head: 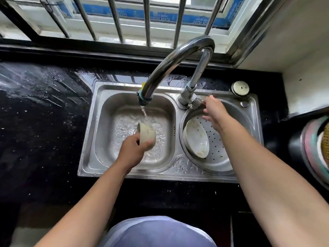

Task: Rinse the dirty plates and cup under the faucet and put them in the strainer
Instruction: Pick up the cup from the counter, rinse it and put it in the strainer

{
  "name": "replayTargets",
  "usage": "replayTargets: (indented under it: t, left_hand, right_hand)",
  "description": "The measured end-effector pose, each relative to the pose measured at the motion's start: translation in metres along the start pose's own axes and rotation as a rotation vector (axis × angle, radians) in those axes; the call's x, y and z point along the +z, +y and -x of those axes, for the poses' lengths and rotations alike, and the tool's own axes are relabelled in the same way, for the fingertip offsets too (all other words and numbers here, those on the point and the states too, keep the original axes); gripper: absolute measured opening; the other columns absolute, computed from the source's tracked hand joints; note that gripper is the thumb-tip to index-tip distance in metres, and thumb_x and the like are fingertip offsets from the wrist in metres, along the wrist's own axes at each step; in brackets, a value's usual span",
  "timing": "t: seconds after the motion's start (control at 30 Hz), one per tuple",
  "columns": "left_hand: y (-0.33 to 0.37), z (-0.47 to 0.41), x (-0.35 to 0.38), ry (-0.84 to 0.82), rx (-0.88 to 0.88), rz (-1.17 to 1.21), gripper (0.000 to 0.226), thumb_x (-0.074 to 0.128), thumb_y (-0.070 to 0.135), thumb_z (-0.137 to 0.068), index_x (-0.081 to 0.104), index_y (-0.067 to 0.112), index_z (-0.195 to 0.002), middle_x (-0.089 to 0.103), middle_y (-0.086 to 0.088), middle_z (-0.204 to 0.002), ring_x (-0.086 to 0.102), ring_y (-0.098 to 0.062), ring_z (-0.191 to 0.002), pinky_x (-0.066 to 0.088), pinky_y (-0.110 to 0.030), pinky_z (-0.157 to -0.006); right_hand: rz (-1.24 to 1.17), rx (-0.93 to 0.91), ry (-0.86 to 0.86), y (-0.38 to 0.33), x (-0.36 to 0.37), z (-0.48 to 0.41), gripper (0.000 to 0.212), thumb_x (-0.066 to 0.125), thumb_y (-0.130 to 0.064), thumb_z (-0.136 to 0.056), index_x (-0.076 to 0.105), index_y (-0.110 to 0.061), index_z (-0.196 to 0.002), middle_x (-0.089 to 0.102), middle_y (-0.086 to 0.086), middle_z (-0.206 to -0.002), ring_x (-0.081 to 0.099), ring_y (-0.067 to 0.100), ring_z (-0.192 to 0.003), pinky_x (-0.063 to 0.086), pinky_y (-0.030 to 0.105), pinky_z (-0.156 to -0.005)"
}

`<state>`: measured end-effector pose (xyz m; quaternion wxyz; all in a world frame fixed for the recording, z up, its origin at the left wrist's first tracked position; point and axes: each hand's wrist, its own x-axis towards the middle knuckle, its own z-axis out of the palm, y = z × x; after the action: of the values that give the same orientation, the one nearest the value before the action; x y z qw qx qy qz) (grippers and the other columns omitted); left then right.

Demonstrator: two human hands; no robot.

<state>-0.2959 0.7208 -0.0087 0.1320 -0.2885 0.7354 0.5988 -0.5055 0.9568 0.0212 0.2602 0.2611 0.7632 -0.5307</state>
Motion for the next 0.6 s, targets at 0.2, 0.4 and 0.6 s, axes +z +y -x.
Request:
replayTargets:
  t: [0.2,0.4,0.6]
  left_hand:
    - [0.035,0.012,0.012,-0.323,0.060,-0.002,0.043,0.082,0.048,-0.065,0.082,0.019,-0.097,0.082,0.007,-0.089,0.075,-0.007,-0.084,0.054,-0.027,-0.081]
    - [0.059,0.001,0.049,-0.655,-0.186,0.752,0.039,0.056,0.013,-0.093,0.075,-0.002,-0.124,0.077,-0.017,-0.119,0.074,-0.025,-0.103,0.062,-0.032,-0.083]
    - [0.074,-0.014,0.114,-0.523,-0.257,0.610,0.033,0.054,0.023,-0.100,0.081,0.009,-0.112,0.080,-0.012,-0.111,0.071,-0.024,-0.100,0.058,-0.041,-0.088]
  right_hand:
    - [0.137,-0.130,-0.294,0.051,-0.009,0.065,0.036,0.052,-0.022,-0.100,0.064,-0.024,-0.135,0.065,-0.001,-0.128,0.061,0.019,-0.115,0.053,0.042,-0.100]
    - [-0.343,0.092,-0.598,0.074,-0.027,0.104,0.030,0.058,-0.047,-0.098,0.078,-0.027,-0.110,0.072,0.001,-0.107,0.065,0.007,-0.080,0.052,0.021,-0.069]
    - [-0.798,0.159,-0.634,0.085,-0.075,0.087,0.031,0.059,-0.032,-0.099,0.078,-0.015,-0.118,0.075,0.008,-0.120,0.073,0.019,-0.105,0.061,0.036,-0.082]
